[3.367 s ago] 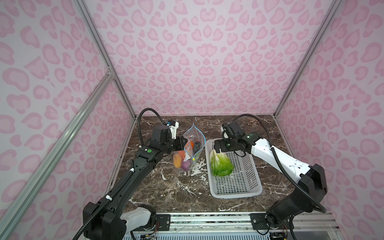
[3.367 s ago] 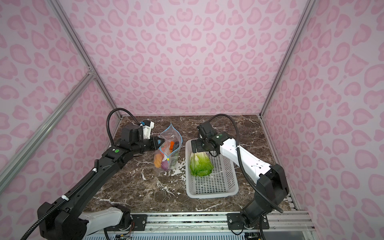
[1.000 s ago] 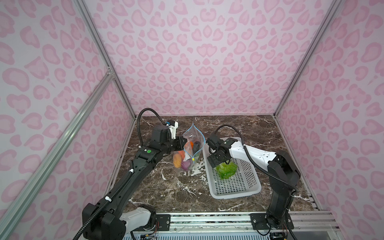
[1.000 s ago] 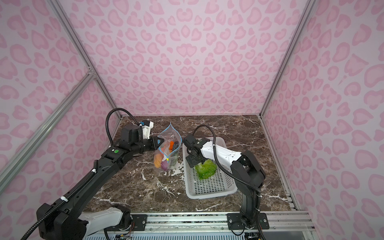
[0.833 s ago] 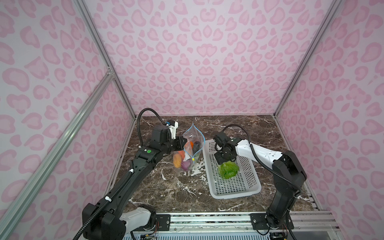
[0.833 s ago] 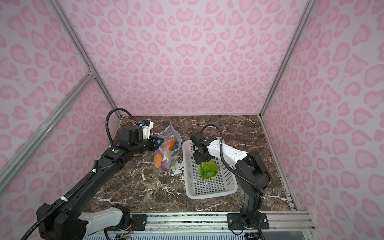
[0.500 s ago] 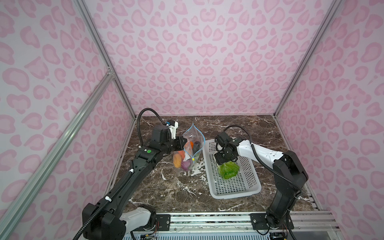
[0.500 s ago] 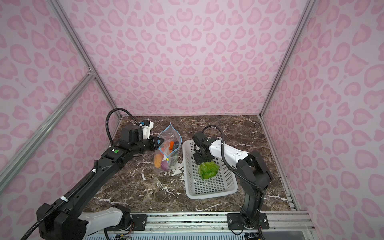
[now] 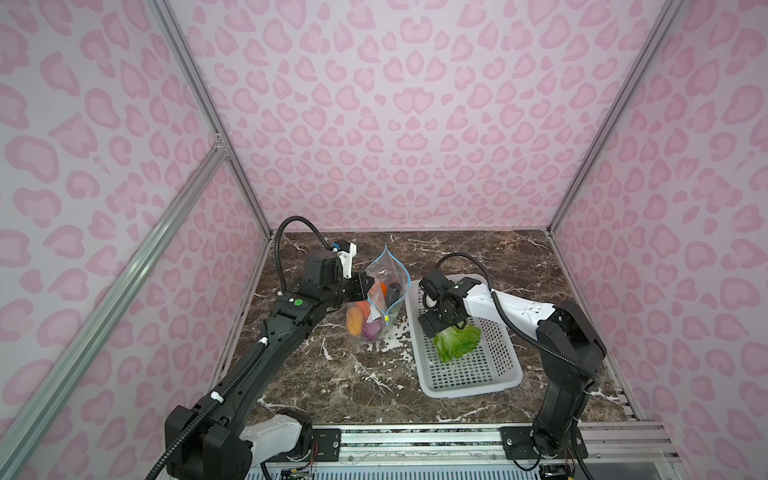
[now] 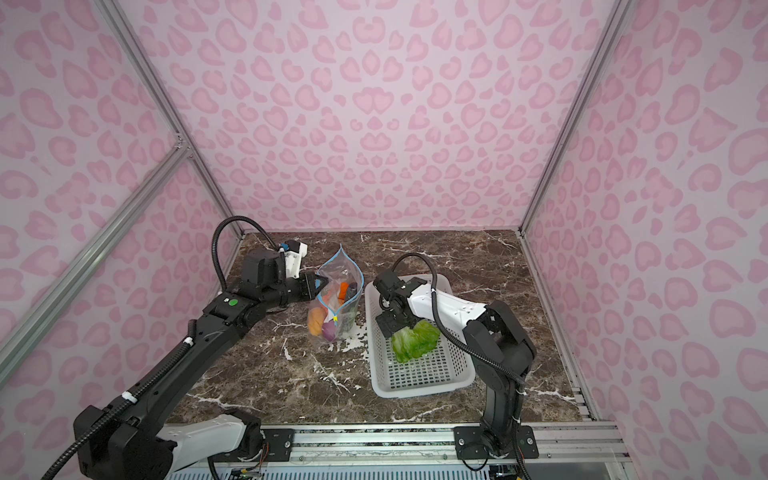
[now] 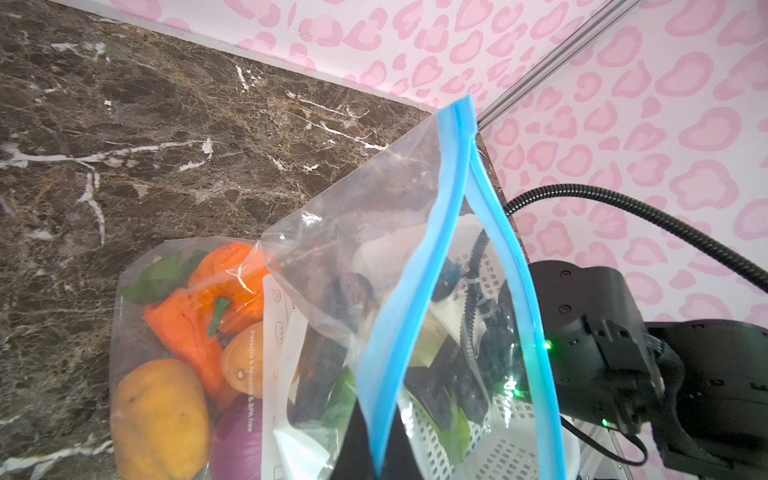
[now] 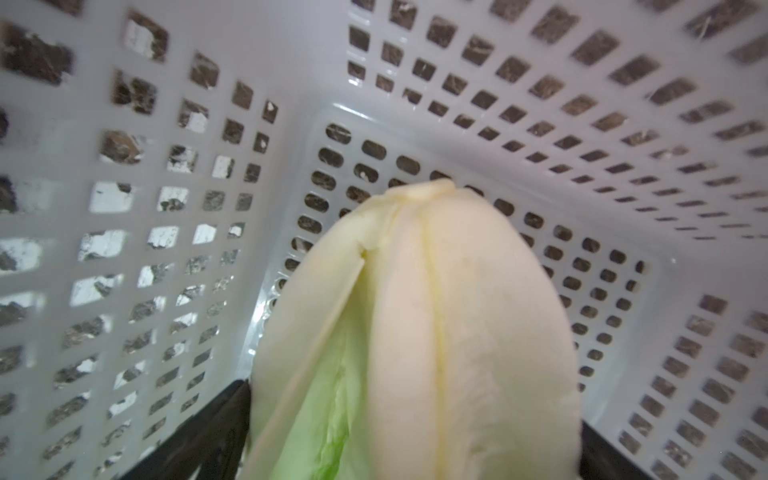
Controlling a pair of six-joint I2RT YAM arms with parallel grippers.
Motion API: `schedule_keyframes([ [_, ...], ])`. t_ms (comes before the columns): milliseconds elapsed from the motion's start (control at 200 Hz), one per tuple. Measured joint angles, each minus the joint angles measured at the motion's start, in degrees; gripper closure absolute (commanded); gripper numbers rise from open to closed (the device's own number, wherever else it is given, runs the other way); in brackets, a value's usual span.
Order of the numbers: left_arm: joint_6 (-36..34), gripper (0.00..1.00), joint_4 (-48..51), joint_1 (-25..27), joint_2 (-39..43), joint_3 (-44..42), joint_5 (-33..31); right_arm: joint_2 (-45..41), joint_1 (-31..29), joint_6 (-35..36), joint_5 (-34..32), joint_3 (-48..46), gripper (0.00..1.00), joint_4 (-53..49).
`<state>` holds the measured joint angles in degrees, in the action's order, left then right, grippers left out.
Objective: Place the food in the zip-top bag and seal the zipper
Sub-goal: 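Lower the right gripper around the lettuce top and close on it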
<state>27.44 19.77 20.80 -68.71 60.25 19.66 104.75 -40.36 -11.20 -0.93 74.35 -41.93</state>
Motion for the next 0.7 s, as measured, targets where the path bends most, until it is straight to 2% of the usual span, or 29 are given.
schedule_keyframes([
  [305, 0.0, 0.97, 0.02, 0.0, 0.26, 0.0, -0.02, 0.48, -1.14, -0.22, -2.38, 0.0, 0.01, -0.15],
  [700, -0.02, 0.98, 0.02, 0.0, 0.48, 0.0, -0.02, 2.54, -6.36, -0.68, -13.05, 4.31, 0.01, -5.92],
])
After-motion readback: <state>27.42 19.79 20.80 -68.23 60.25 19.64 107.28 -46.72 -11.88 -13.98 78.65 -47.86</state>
